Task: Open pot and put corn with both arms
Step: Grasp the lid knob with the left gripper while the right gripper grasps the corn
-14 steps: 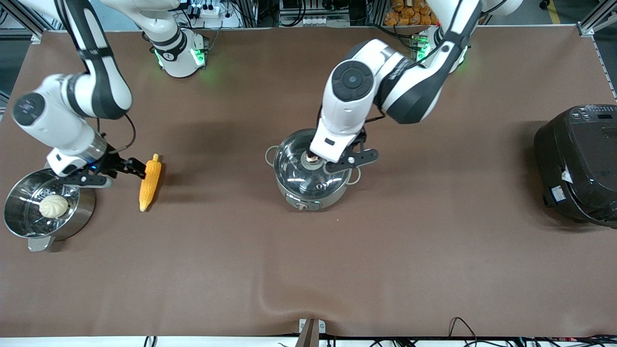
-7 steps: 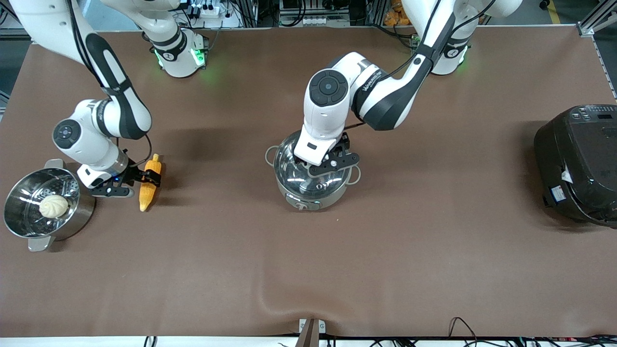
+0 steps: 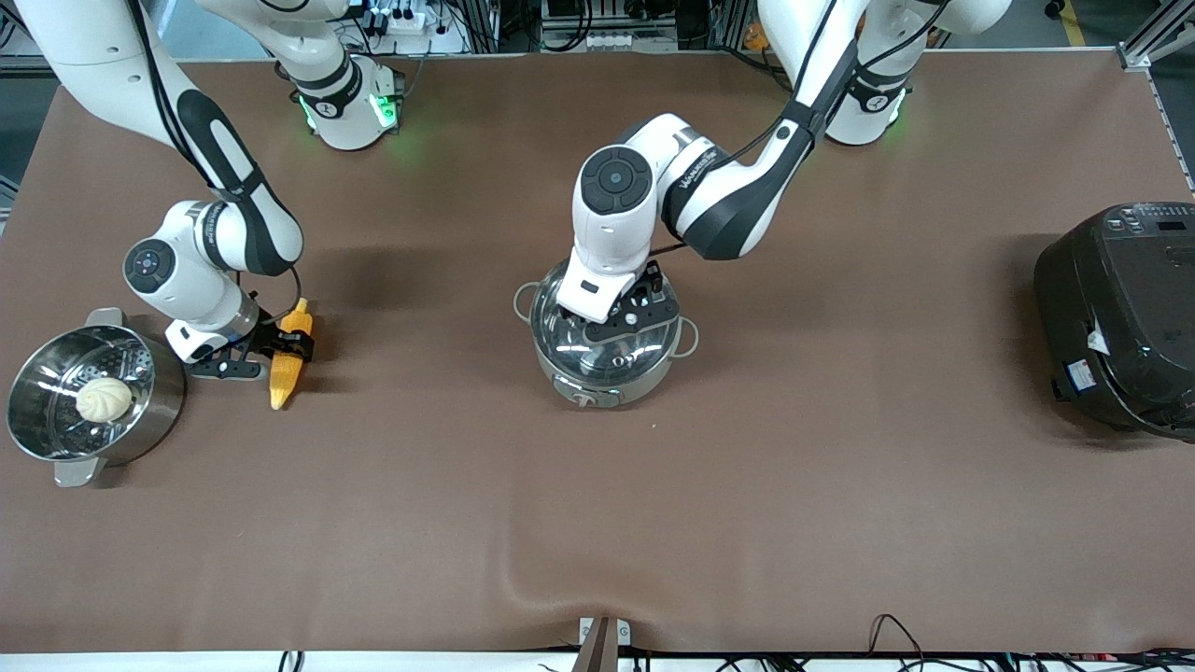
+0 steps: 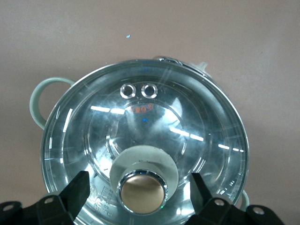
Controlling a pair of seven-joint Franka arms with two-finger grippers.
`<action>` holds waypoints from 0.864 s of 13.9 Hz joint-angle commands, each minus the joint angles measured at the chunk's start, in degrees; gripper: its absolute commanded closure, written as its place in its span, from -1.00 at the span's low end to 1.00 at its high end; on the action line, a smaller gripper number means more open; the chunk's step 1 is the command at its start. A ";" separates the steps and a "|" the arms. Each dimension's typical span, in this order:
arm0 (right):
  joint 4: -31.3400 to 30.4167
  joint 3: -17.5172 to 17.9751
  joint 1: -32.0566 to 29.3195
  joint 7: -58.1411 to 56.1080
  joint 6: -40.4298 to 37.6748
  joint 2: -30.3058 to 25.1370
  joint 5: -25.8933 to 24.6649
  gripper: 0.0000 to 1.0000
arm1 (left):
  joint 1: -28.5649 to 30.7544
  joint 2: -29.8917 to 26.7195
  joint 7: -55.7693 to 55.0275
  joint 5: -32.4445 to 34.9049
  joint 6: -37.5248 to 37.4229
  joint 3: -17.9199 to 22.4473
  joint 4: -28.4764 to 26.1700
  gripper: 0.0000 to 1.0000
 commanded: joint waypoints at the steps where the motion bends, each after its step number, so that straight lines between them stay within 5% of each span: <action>1: 0.07 0.62 -0.45 -0.05 0.02 -0.90 -0.06 0.71 | -1.06 1.19 -1.00 -0.33 0.03 0.84 1.61 -0.73; 4: 0.77 0.71 0.78 0.03 -3.12 -2.91 0.03 0.96 | -1.41 1.19 -1.09 -0.24 -0.06 0.75 1.25 -0.59; 9: 10.16 1.50 6.91 5.54 -25.70 -8.37 0.56 0.97 | -1.76 1.80 -1.09 -0.24 -0.06 0.66 1.17 -0.11; 10: 12.27 1.42 9.72 9.49 -27.99 -8.72 0.56 0.97 | -1.76 1.81 -1.09 -0.33 -0.06 0.66 1.17 0.21; 11: 14.64 1.42 12.62 13.53 -30.19 -8.72 0.56 0.96 | -1.76 1.81 -1.09 -0.33 -0.06 0.66 1.17 0.74; 12: 17.19 1.42 15.70 17.48 -31.87 -8.55 0.56 0.95 | -1.76 1.81 -1.09 -0.42 -0.06 0.66 1.17 1.00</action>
